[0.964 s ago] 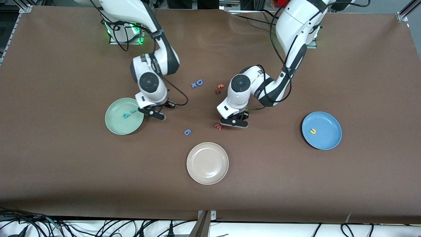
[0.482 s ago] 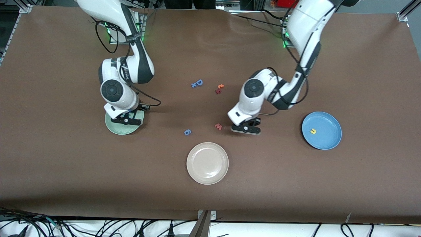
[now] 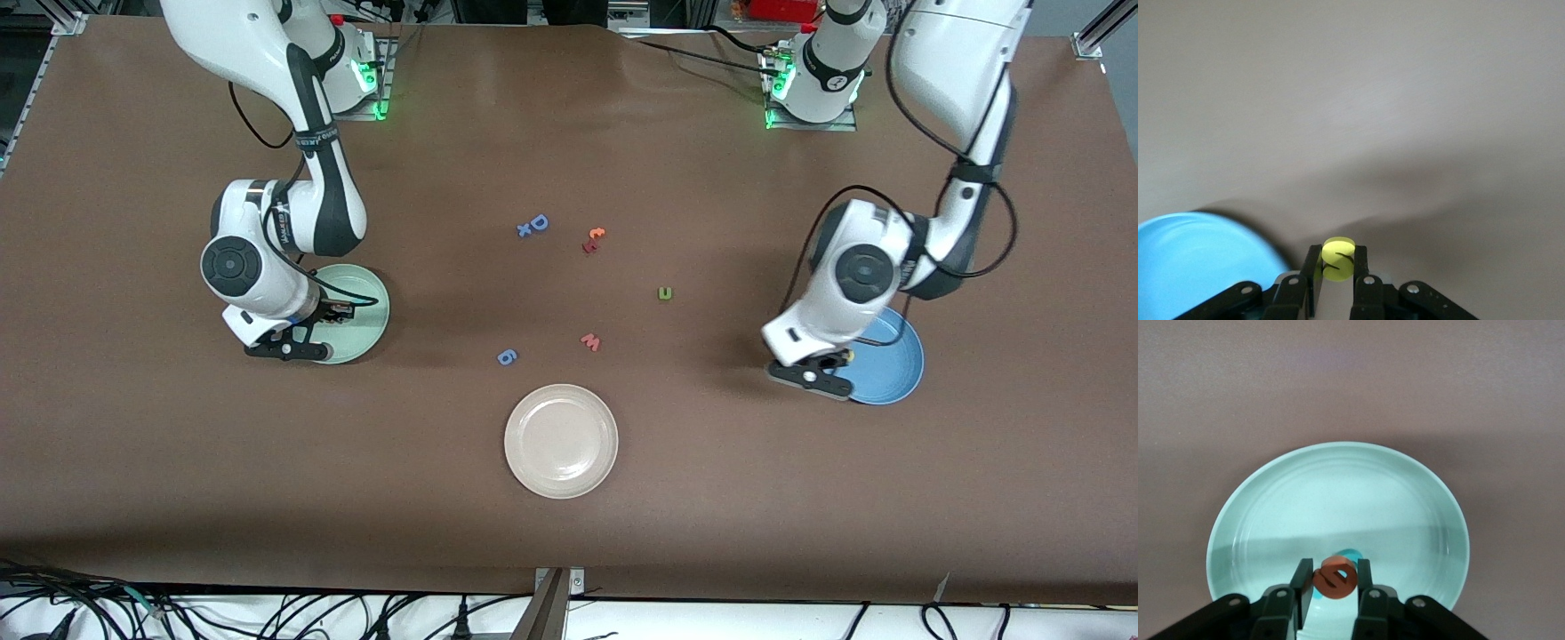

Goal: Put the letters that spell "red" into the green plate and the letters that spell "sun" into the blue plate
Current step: 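Drop the orange e on the green plate while the left gripper drops yellow s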

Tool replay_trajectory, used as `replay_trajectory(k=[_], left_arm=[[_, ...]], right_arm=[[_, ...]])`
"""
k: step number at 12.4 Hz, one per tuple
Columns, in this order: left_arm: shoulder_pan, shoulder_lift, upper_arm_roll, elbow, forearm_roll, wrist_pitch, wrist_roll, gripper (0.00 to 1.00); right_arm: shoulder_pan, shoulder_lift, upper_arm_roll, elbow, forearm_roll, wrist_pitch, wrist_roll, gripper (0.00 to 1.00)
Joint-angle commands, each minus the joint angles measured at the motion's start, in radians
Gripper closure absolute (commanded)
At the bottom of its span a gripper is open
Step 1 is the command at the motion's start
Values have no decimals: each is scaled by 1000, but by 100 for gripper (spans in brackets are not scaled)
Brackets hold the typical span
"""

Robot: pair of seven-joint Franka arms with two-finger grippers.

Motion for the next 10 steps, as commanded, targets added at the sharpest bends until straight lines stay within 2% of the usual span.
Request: replay_trajectory(k=[1, 5, 6, 7, 8, 9, 10], left_arm=[[1, -44, 98, -53, -109, 3, 230, 92], [18, -36, 169, -73, -147, 5, 386, 92], [21, -30, 171, -74, -147, 8, 388, 83], [21, -29, 171, -74, -147, 9, 385, 54], [21, -29, 171, -74, -149, 8, 385, 20], [19, -32, 171, -74, -149, 8, 379, 0], [13, -38, 168, -74, -163, 3, 368, 0]], right_arm=[[1, 36, 6, 26, 53, 12, -16, 0], [10, 25, 6, 41, 56, -27, -18, 0], [10, 2, 5, 46, 56, -60, -21, 0], [10, -19, 2, 50, 56, -89, -45, 0], [10, -51, -2, 55, 55, -122, -65, 0], [10, -88, -8, 72, 53, -179, -76, 0], [10, -120, -34, 105, 47, -274, -91, 0]])
